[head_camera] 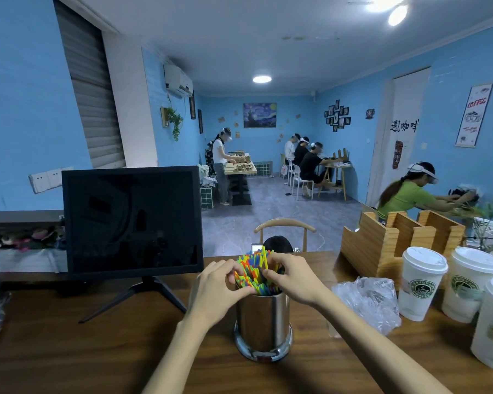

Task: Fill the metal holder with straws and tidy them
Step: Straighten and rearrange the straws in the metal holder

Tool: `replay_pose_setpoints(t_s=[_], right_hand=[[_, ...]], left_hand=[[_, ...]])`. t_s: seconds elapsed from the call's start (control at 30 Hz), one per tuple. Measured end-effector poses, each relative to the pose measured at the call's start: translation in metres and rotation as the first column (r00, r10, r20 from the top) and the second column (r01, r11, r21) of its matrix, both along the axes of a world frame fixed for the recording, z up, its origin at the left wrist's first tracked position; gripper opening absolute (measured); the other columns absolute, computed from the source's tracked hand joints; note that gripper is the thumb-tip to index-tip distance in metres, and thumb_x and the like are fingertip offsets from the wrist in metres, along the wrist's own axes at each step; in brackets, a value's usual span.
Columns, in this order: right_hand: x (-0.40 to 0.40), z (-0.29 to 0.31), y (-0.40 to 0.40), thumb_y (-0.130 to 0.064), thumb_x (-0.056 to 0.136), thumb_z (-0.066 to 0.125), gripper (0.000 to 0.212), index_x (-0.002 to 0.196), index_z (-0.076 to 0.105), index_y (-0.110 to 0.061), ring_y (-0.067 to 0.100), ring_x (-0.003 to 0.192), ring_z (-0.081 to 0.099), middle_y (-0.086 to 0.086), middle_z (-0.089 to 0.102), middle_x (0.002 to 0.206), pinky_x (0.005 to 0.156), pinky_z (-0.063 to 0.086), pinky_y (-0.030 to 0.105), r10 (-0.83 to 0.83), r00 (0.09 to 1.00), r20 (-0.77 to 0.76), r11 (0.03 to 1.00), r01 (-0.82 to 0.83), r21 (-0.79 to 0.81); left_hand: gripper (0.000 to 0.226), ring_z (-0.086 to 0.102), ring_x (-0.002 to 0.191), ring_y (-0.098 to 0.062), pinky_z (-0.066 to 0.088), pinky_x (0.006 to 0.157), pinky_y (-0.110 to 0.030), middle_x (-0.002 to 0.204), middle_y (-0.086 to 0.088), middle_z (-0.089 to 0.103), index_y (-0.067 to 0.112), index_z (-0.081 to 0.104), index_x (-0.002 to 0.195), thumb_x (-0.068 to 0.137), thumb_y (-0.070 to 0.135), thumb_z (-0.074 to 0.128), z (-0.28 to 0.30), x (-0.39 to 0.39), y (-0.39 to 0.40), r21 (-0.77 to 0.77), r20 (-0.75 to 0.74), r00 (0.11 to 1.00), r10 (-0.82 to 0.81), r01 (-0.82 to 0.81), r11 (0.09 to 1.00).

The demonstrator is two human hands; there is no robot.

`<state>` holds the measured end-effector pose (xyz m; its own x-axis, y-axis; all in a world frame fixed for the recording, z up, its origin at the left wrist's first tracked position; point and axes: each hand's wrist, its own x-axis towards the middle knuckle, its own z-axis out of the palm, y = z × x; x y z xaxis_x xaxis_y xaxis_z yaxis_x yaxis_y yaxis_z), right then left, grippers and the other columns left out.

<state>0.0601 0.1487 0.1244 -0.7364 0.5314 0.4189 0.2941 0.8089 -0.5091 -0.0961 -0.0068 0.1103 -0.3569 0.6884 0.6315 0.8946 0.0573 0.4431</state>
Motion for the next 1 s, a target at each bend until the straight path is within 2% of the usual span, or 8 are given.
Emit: replay_pose_setpoints(t_s=[0.23, 0.4, 0.47, 0.6, 0.73, 0.8, 0.9, 1.0], right_hand=[[-0.001, -0.001, 0.000, -0.039, 0.092, 0.061, 0.020, 0.078, 0.058, -0.025, 0.012, 0.080, 0.063, -0.005, 0.067, 0.081, 0.078, 0.053, 0.040, -0.005, 1.000, 0.005, 1.000, 0.005, -0.004], [-0.001, -0.001, 0.001, -0.036, 0.092, 0.064, 0.021, 0.076, 0.057, -0.023, 0.014, 0.075, 0.059, -0.003, 0.064, 0.076, 0.074, 0.050, 0.037, -0.006, 1.000, -0.002, 1.000, 0.006, 0.000], [-0.001, -0.001, 0.002, -0.036, 0.091, 0.063, 0.020, 0.076, 0.058, -0.023, 0.013, 0.074, 0.059, -0.004, 0.064, 0.076, 0.073, 0.049, 0.036, 0.001, 1.000, -0.002, 1.000, -0.001, 0.001], [0.001, 0.002, 0.000, -0.033, 0.091, 0.063, 0.015, 0.082, 0.062, -0.022, 0.012, 0.079, 0.061, -0.006, 0.067, 0.082, 0.076, 0.050, 0.035, 0.021, 1.000, 0.017, 1.000, -0.021, 0.006], [0.003, 0.006, -0.002, -0.030, 0.089, 0.066, 0.009, 0.097, 0.065, -0.028, 0.013, 0.093, 0.064, -0.010, 0.069, 0.096, 0.088, 0.053, 0.041, 0.029, 0.999, 0.017, 0.999, -0.028, -0.028], [0.004, 0.007, -0.005, -0.031, 0.087, 0.067, 0.020, 0.108, 0.065, -0.034, 0.009, 0.097, 0.064, -0.017, 0.068, 0.100, 0.094, 0.050, 0.041, 0.033, 0.999, -0.007, 0.996, -0.033, -0.079], [0.005, 0.007, -0.008, -0.040, 0.084, 0.067, 0.036, 0.119, 0.062, -0.040, 0.004, 0.107, 0.062, -0.025, 0.065, 0.107, 0.103, 0.046, 0.043, 0.048, 0.998, -0.043, 0.988, -0.054, -0.143], [0.004, 0.003, -0.007, -0.047, 0.082, 0.071, 0.037, 0.119, 0.068, -0.041, -0.001, 0.116, 0.060, -0.026, 0.068, 0.115, 0.106, 0.046, 0.037, 0.075, 0.991, -0.110, 0.975, -0.096, -0.202]], left_hand=[[0.019, 0.054, 0.080, -0.004, 0.048, 0.068, -0.026, 0.073, 0.022, 0.065, 0.034, 0.079, 0.084, 0.072, 0.046, 0.087, 0.002, -0.011, 0.000, -0.053, 0.057, 0.997, -0.050, 0.053, 0.997], [0.017, 0.055, 0.078, -0.002, 0.037, 0.064, -0.010, 0.075, 0.017, 0.069, 0.036, 0.081, 0.088, 0.073, 0.033, 0.088, 0.002, -0.009, 0.000, -0.040, 0.118, 0.991, -0.059, 0.064, 0.997], [0.021, 0.056, 0.073, -0.002, 0.038, 0.063, -0.008, 0.073, 0.015, 0.069, 0.037, 0.080, 0.088, 0.072, 0.027, 0.090, 0.004, -0.006, -0.001, -0.007, 0.188, 0.980, -0.069, 0.072, 0.997], [0.020, 0.052, 0.062, -0.005, 0.044, 0.060, -0.016, 0.070, 0.013, 0.070, 0.042, 0.079, 0.079, 0.071, 0.028, 0.091, 0.012, -0.004, -0.002, 0.097, 0.336, 0.935, -0.112, 0.084, 0.992], [0.017, 0.069, 0.074, -0.006, 0.055, 0.070, -0.028, 0.080, 0.013, 0.077, 0.032, 0.081, 0.083, 0.078, 0.017, 0.087, 0.027, -0.004, 0.000, 0.203, 0.436, 0.873, -0.216, 0.139, 0.969], [0.018, 0.069, 0.073, -0.005, 0.053, 0.070, -0.027, 0.084, 0.006, 0.078, 0.026, 0.081, 0.088, 0.081, 0.010, 0.083, 0.041, -0.003, 0.002, 0.354, 0.501, 0.827, -0.255, 0.073, 0.933], [0.016, 0.061, 0.064, -0.005, 0.050, 0.059, -0.018, 0.086, -0.002, 0.078, 0.019, 0.078, 0.093, 0.085, 0.005, 0.078, 0.069, -0.003, 0.002, 0.612, 0.609, 0.701, -0.372, -0.117, 0.782], [0.012, 0.051, 0.057, -0.008, 0.049, 0.058, -0.017, 0.091, -0.004, 0.078, 0.015, 0.075, 0.098, 0.088, 0.008, 0.076, 0.093, -0.005, 0.001, 0.729, 0.628, 0.592, -0.505, -0.222, 0.647]])
